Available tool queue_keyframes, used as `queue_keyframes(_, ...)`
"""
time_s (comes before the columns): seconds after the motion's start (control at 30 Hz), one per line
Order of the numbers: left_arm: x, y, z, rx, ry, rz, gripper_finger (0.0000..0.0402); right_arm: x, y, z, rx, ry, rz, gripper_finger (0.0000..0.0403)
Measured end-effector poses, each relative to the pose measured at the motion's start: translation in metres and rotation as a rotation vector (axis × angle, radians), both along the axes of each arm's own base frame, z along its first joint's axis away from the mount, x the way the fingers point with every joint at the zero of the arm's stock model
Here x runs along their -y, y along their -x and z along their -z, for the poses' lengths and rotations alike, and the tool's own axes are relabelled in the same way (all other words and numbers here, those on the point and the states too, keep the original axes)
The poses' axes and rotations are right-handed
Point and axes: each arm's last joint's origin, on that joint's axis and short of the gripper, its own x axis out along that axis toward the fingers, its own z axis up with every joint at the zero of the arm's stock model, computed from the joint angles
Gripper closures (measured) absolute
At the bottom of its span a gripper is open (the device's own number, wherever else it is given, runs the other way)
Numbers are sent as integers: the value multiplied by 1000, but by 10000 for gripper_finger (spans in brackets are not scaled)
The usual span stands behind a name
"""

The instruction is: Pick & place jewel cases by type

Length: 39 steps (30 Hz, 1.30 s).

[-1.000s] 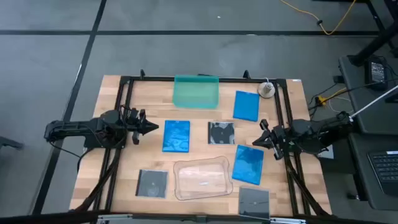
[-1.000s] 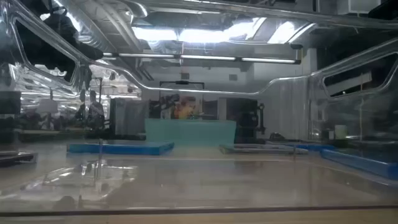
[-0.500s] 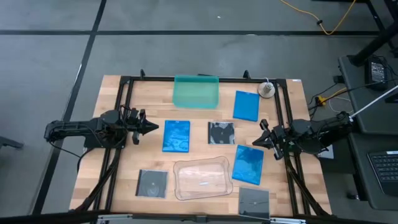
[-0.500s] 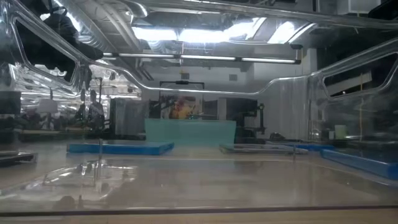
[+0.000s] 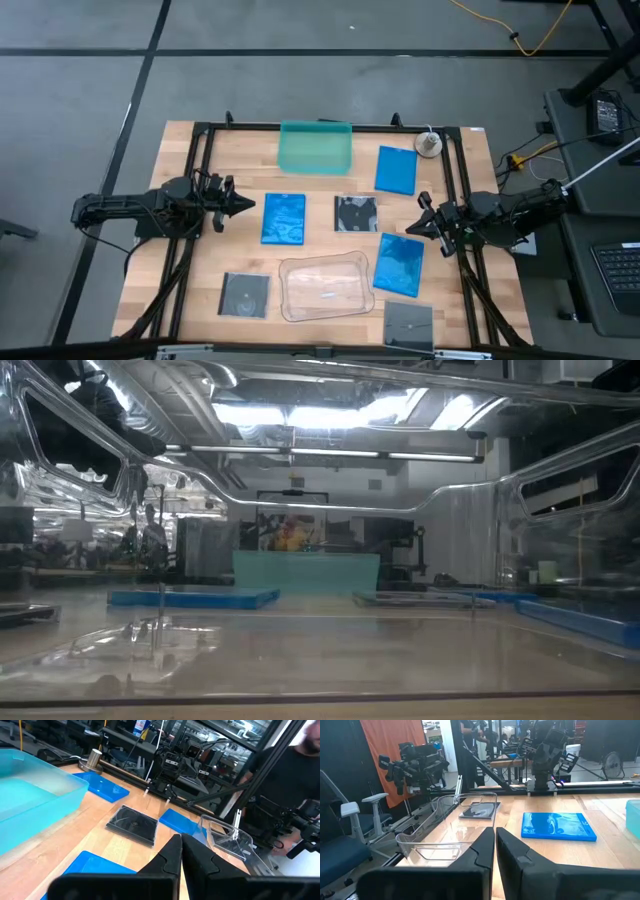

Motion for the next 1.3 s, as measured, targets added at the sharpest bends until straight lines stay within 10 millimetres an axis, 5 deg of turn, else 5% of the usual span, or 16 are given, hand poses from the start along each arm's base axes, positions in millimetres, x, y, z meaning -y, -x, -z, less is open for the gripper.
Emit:
queue_keyframes(0.77,0,0,0,0,0,0,396,0,0,0,0,0,5,379)
queue_keyframes(1.3,0,0,0,1,0,0,396,8,-2,-5,50,-6,289,379)
